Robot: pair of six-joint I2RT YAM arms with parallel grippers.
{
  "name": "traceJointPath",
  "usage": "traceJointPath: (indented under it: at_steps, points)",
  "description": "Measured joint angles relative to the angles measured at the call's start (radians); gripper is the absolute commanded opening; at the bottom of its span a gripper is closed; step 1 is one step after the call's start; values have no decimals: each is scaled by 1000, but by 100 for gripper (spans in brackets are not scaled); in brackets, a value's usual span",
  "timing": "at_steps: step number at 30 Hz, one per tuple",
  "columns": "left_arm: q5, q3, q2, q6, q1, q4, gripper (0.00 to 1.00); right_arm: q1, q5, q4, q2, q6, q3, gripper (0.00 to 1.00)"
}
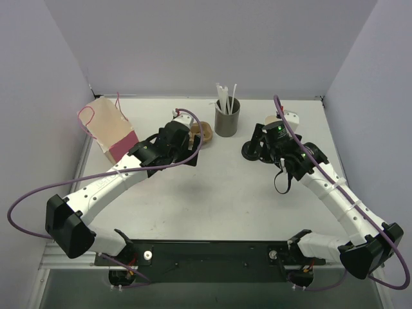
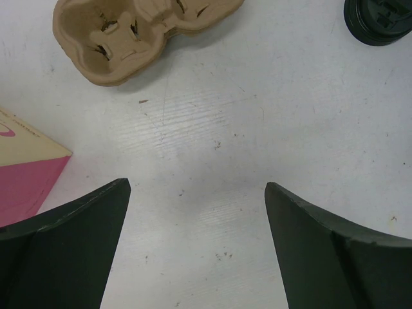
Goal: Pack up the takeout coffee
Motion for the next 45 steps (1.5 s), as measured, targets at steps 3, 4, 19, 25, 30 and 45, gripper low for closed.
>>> traceJointPath:
  at_steps: [3, 4, 19, 25, 30, 45]
  points:
    - [11, 0, -2, 1, 0, 0, 97, -1, 0, -1, 0, 0, 2, 99]
    - [16, 0, -3, 4, 0, 0, 97, -3, 0, -3, 1, 0, 5, 98]
    - [95, 10, -3, 27, 0, -2, 97, -322, -111, -84, 286, -69, 303, 75]
    - [103, 37, 12, 36, 6, -1, 97, -446, -155, -101, 449, -94, 414, 58]
    - [114, 57, 24, 46, 12, -2, 97, -484, -190, -109, 590, -104, 504, 49]
    - [121, 94, 54, 71, 24, -11, 97, -537, -271, -114, 820, -118, 660, 27]
